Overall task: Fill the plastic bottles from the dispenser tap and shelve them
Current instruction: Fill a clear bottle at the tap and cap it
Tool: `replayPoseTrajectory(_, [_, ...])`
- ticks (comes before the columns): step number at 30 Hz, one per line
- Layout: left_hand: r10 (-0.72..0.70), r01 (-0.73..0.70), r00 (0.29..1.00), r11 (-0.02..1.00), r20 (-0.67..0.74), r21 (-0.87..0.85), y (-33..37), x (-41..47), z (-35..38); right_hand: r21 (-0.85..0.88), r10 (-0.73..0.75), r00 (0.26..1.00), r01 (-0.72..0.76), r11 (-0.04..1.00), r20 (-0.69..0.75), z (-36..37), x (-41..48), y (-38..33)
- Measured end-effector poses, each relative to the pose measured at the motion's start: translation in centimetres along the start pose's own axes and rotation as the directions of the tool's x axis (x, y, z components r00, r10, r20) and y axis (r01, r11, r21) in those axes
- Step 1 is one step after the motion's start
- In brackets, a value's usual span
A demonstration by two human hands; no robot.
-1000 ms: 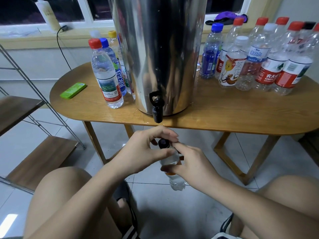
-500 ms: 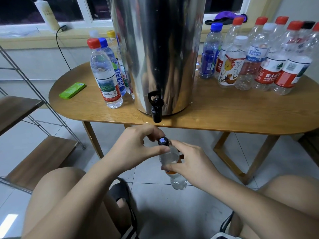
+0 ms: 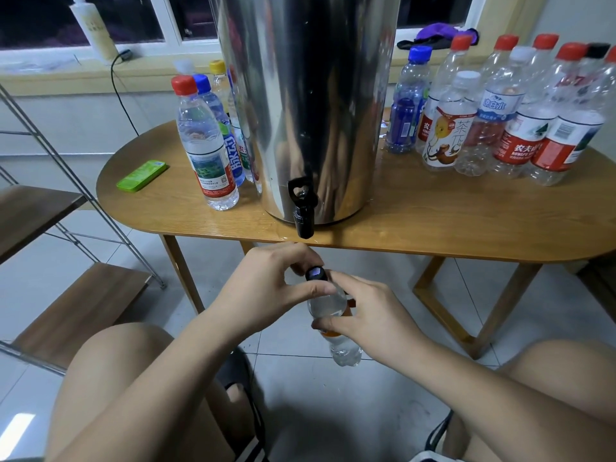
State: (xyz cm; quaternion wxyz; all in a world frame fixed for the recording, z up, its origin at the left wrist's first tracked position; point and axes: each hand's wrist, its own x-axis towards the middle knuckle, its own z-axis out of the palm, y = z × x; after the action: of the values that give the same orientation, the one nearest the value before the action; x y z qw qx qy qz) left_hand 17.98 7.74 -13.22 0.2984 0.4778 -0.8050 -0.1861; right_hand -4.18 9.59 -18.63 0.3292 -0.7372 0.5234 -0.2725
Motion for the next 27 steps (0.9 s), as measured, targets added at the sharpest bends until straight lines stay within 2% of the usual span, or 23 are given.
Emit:
replayPoseTrajectory(4, [-0.013,0.017,0.997,0.999,-0.071,0.051,0.0,0.1,0.4,0.013,-0.001,1.000,0.001,1.000,0.004,0.1,0.1,-0.3])
replayPoseTrajectory(16, [0.091,-0.093,0.991,0.995,0.094,0.021,0.9,0.1,-0.5,-0.041,-0.032,0.998,0.030,0.999,-0.049,-0.4,0.0,0.3])
replayPoseTrajectory(24, [0.000,0.002,1.000,0.998,-0.019,0.068,0.2,0.0,0.4,-0.059,-0.019,1.000,0.020,0.998,0.010,-0.1,0.1,0.3])
replayPoseTrajectory(27, [-0.025,0.026,1.000,0.993,-0.011,0.118,0.5,-0.1,0.8,-0.087,-0.014,1.000,0.014,0.996,0.001,-0.1,0.1,0.1])
